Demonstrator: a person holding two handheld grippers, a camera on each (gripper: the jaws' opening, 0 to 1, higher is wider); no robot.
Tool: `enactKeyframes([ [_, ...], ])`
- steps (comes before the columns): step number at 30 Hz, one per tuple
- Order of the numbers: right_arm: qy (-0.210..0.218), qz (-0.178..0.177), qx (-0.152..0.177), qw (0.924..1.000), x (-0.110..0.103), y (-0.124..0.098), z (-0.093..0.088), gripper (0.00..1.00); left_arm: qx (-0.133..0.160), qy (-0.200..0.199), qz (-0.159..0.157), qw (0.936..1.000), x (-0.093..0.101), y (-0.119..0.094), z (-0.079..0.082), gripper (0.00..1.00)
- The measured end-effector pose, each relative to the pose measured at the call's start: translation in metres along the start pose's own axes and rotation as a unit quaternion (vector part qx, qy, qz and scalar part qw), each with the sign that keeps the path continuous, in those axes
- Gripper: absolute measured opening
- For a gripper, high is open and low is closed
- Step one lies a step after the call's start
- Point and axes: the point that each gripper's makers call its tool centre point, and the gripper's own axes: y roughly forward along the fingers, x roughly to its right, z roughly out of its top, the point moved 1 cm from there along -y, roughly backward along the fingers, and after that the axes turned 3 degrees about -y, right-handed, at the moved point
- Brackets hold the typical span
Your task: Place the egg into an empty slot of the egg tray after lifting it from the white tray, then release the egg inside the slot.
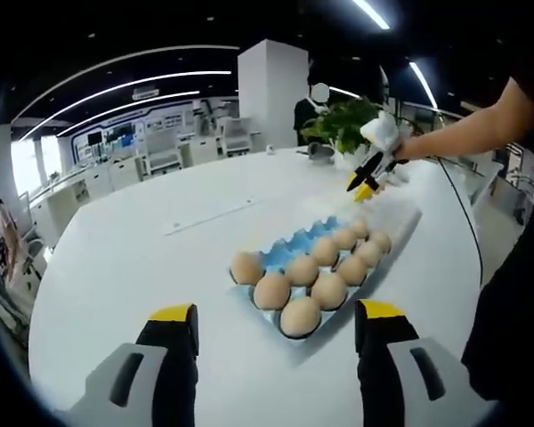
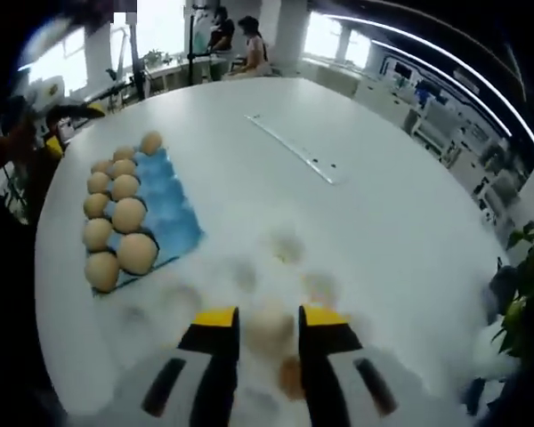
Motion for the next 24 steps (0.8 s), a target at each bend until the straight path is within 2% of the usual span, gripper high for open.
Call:
enactKeyframes([
  [3,-0.002,0.01,-0.016,0.9998,-0.003,0.006,-0.007,0.26,0.0,0.001,0.004,1.0,0.002,0.0,0.001,0.72],
  [9,0.043,0.027,0.002,0.9987,-0.002,0.006,-0.007,0.26,0.003,-0.004,0.02,0.9998,-0.002,-0.003,0.001,0.72],
  [15,0.041,0.031,0.002,0.9987,-0.004,0.008,-0.007,0.25,0.003,-0.007,0.027,0.9996,-0.005,-0.005,-0.001,0.71],
  [19,-0.013,0.014,-0.011,0.9998,-0.005,0.004,-0.002,0.24,0.0,-0.009,0.029,0.9996,-0.006,-0.007,-0.003,0.71],
  [22,-0.025,0.013,-0.002,0.9996,-0.008,-0.006,0.005,0.23,0.002,-0.009,0.031,0.9995,-0.009,-0.01,-0.003,0.71],
  [24,-0.014,0.016,0.015,0.9997,-0.008,-0.014,0.014,0.24,0.004,-0.011,0.032,0.9994,-0.011,-0.01,-0.003,0.71],
])
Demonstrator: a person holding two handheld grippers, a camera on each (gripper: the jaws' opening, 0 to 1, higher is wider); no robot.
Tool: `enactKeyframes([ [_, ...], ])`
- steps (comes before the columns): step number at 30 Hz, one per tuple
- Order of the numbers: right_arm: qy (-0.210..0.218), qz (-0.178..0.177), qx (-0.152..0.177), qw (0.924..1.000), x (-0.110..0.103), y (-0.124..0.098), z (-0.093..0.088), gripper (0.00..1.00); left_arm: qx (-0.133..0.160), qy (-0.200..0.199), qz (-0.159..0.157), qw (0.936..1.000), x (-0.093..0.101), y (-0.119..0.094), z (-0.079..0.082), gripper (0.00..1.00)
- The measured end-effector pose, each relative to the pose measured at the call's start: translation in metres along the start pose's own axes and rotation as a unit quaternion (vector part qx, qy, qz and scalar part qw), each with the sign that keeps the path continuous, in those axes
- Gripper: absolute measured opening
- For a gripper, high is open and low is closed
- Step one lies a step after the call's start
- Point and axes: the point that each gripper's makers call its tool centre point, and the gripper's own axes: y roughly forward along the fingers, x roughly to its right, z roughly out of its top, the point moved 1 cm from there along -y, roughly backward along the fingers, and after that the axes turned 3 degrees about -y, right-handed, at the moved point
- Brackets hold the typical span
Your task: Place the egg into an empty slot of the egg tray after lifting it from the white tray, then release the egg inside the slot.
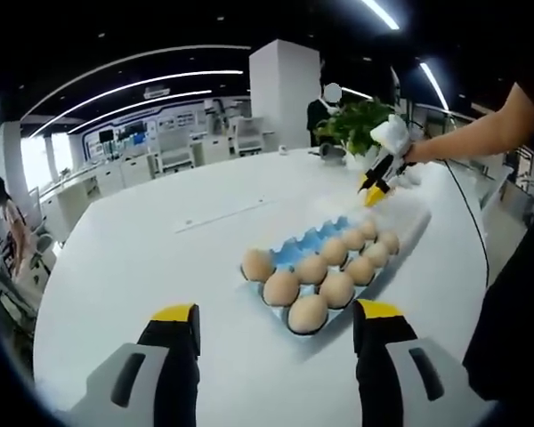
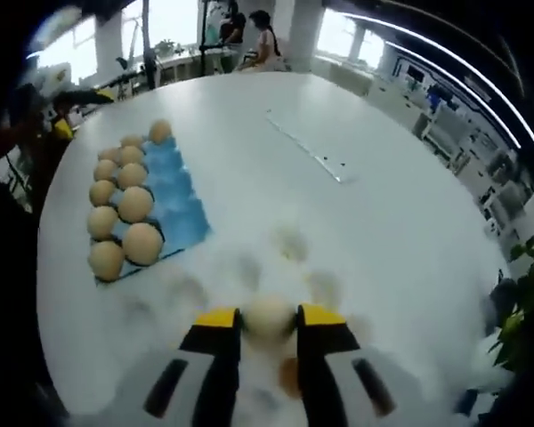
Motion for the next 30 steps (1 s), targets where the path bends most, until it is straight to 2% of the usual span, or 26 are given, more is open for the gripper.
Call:
enactKeyframes([
  [5,-0.012,0.013,0.024,0.9996,-0.012,-0.006,0.022,0.24,-0.003,0.0,-0.003,1.0,0.0,0.0,-0.002,0.71],
  [12,-0.044,0.029,0.044,0.9976,-0.029,0.002,0.052,0.24,-0.002,0.002,-0.005,1.0,0.001,0.0,-0.003,0.7],
  [30,-0.089,0.07,0.06,0.9917,-0.055,0.024,0.094,0.23,-0.003,0.0,-0.007,1.0,0.002,-0.001,-0.003,0.71],
])
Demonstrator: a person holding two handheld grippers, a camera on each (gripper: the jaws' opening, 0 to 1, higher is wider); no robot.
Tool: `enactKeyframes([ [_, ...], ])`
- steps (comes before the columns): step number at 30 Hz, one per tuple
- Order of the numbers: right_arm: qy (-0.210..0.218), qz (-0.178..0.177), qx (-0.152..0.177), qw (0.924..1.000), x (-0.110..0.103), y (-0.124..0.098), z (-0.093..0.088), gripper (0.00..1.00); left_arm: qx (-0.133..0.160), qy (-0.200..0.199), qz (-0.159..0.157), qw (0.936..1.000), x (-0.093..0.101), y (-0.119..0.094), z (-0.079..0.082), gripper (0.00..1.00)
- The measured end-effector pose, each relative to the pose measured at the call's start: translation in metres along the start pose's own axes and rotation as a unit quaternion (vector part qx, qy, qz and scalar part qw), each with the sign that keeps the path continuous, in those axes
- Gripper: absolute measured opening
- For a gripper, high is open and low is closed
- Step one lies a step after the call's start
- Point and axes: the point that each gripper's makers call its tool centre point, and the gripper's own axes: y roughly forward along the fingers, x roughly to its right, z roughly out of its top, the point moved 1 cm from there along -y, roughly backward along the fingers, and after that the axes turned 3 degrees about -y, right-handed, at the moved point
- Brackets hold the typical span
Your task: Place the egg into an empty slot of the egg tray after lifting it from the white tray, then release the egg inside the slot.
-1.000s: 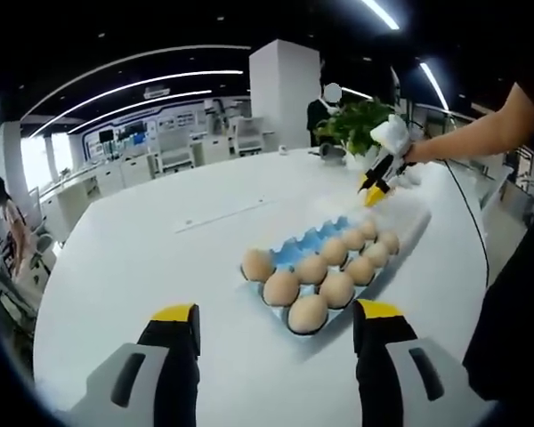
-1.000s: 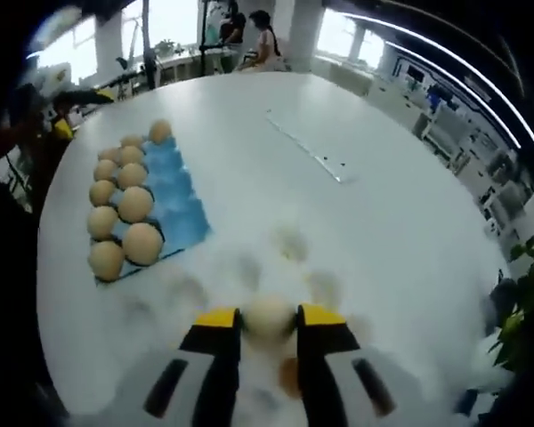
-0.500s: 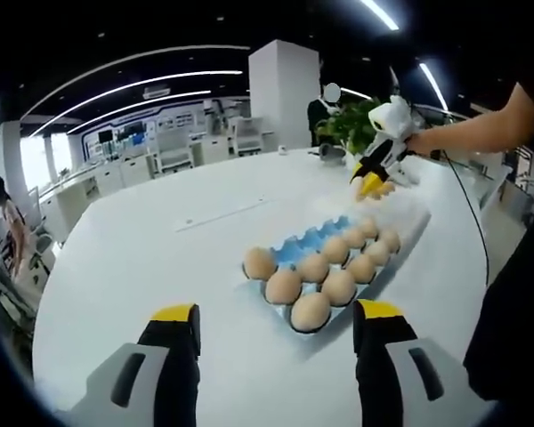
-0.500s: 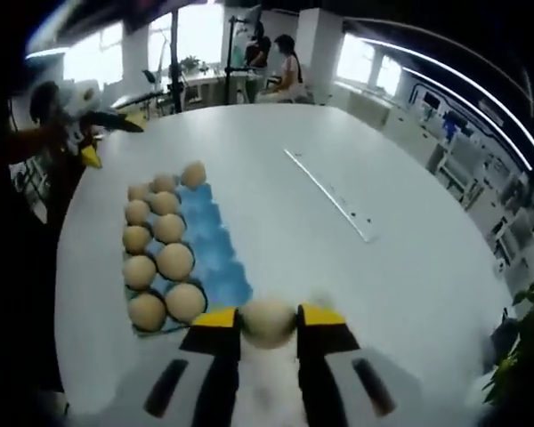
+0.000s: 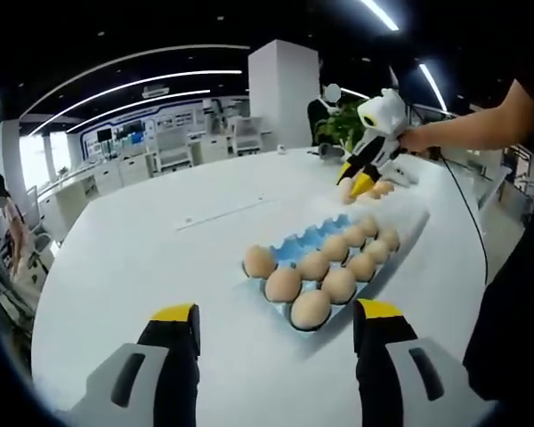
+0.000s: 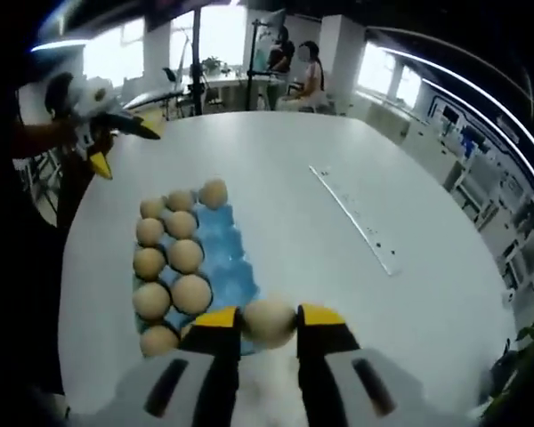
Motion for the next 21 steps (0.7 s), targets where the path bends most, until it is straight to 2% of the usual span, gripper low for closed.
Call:
enactKeyframes([
  [15,-0.039,0.041,0.012,0.9983,-0.017,0.035,0.043,0.23,0.0,-0.006,0.004,1.0,-0.009,-0.001,-0.002,0.71],
  [21,-0.05,0.053,0.015,0.9972,-0.025,0.046,0.055,0.24,-0.002,-0.005,0.002,1.0,-0.009,0.001,-0.004,0.71],
])
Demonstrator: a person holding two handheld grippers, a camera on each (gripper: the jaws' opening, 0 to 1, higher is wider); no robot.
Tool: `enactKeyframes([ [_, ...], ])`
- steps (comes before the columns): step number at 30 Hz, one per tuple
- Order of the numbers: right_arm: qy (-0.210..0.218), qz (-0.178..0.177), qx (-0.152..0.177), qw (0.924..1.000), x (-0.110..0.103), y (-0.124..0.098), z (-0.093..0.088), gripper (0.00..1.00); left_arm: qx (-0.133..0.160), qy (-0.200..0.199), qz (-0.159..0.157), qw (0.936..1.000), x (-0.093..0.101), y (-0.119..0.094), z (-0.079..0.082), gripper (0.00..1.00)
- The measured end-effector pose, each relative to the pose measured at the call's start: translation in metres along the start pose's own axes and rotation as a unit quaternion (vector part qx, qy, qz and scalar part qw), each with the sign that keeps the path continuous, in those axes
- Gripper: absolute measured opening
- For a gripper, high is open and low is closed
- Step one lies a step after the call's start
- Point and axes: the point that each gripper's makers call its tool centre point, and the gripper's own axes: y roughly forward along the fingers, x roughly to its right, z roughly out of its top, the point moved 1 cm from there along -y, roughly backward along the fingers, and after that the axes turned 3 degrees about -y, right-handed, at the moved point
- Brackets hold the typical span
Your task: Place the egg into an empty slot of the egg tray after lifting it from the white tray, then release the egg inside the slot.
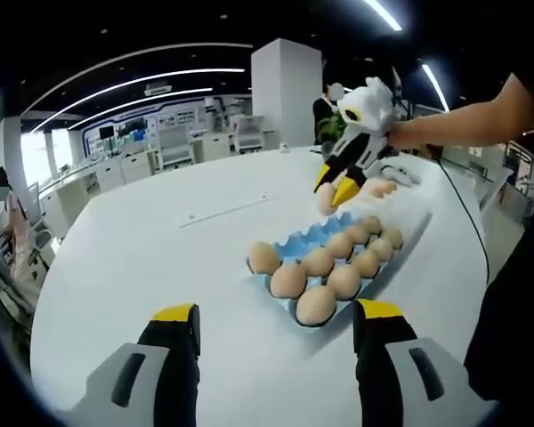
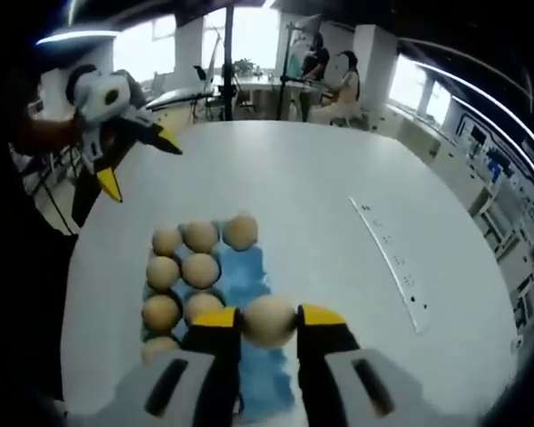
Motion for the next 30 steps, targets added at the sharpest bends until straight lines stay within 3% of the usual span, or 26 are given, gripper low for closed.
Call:
enactKeyframes([
  [14,-0.023,0.035,0.006,0.9991,-0.015,0.038,0.028,0.24,0.002,-0.005,0.003,1.0,-0.005,-0.001,-0.001,0.7],
  [30,-0.022,0.062,-0.001,0.9978,-0.02,0.066,0.03,0.24,0.003,-0.01,0.011,0.9999,-0.008,-0.003,-0.002,0.7],
])
